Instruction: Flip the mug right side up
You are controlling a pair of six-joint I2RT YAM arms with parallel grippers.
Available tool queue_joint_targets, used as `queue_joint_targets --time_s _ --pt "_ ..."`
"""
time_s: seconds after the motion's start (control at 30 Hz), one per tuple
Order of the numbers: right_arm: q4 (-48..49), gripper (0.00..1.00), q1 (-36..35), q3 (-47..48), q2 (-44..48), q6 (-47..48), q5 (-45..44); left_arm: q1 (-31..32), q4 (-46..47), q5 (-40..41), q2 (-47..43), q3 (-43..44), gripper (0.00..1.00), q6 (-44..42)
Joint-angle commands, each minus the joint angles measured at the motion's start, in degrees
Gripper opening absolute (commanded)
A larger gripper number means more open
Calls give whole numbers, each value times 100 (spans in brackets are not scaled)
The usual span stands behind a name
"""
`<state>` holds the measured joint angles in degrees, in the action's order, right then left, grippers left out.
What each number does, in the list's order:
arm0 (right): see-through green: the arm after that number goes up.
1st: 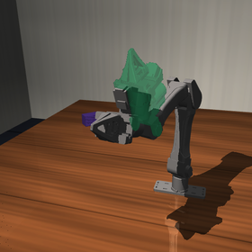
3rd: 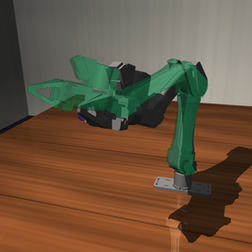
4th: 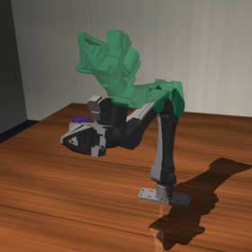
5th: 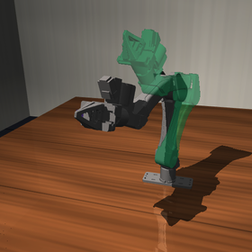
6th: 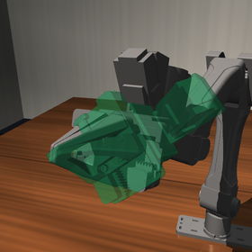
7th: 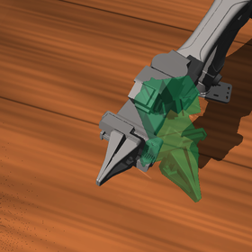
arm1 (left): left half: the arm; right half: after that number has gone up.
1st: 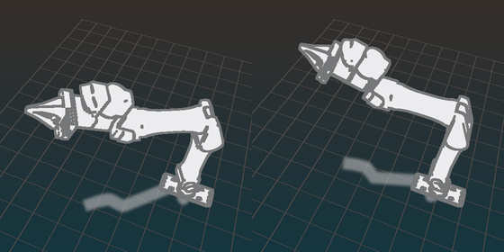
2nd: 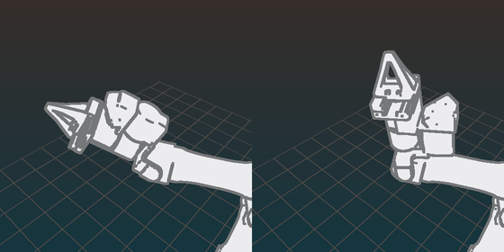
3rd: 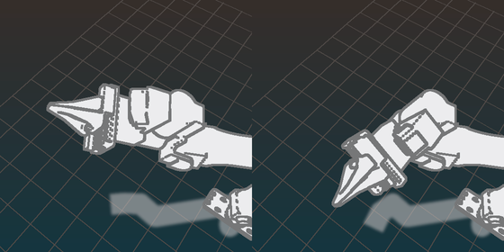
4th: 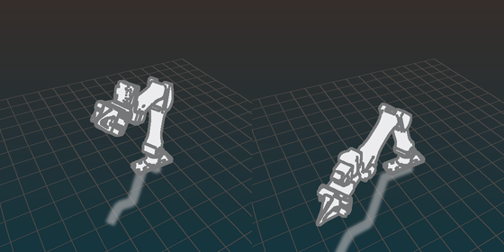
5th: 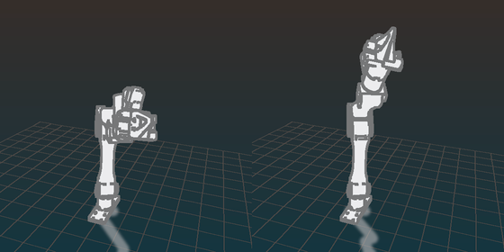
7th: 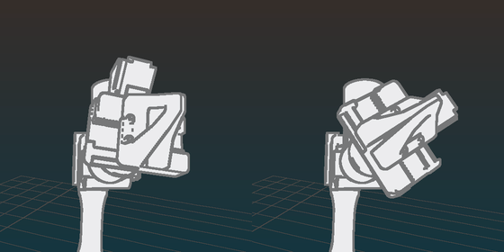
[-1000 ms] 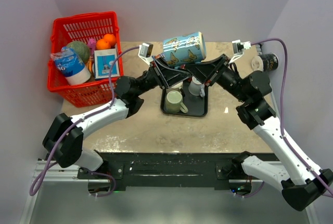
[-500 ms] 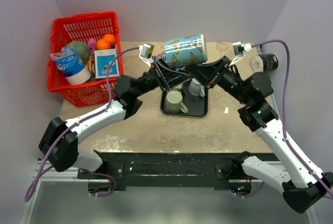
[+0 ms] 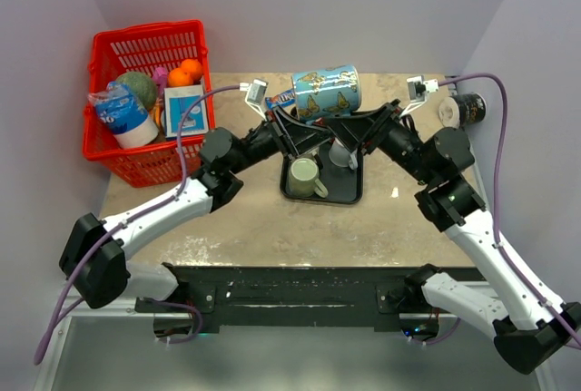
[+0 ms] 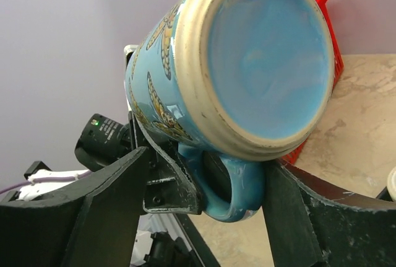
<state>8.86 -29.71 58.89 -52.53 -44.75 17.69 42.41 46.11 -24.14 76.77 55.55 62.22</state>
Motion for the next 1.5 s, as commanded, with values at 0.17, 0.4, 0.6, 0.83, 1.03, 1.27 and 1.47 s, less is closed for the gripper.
queue_joint_targets --time_s 0.17,0.4,0.6,0.83,1.03,1.27,1.47 --pt "-155 88 1 9 366 379 -802 -75 -1171 1069 -610 360 0 -1211" --pt "-886 99 1 34 454 511 -1531 -75 -2359 1824 -751 693 0 -2081" --pt "-1545 99 1 131 463 581 -1962 -75 -3739 2790 -637 1273 0 -2995" --pt "-1949 99 -8 158 437 590 -2139 -75 -5304 4434 -15 2187 0 -4120" --pt "-2151 99 -8 184 428 582 -2253 -119 -6077 5261 740 2846 0 -4771" --pt "-2345 99 1 166 428 582 -2358 -532 -6667 5253 1612 3419 0 -4728" --pt "-2556 99 -8 184 419 608 -2472 -1007 -6702 4990 2122 3585 0 -4596"
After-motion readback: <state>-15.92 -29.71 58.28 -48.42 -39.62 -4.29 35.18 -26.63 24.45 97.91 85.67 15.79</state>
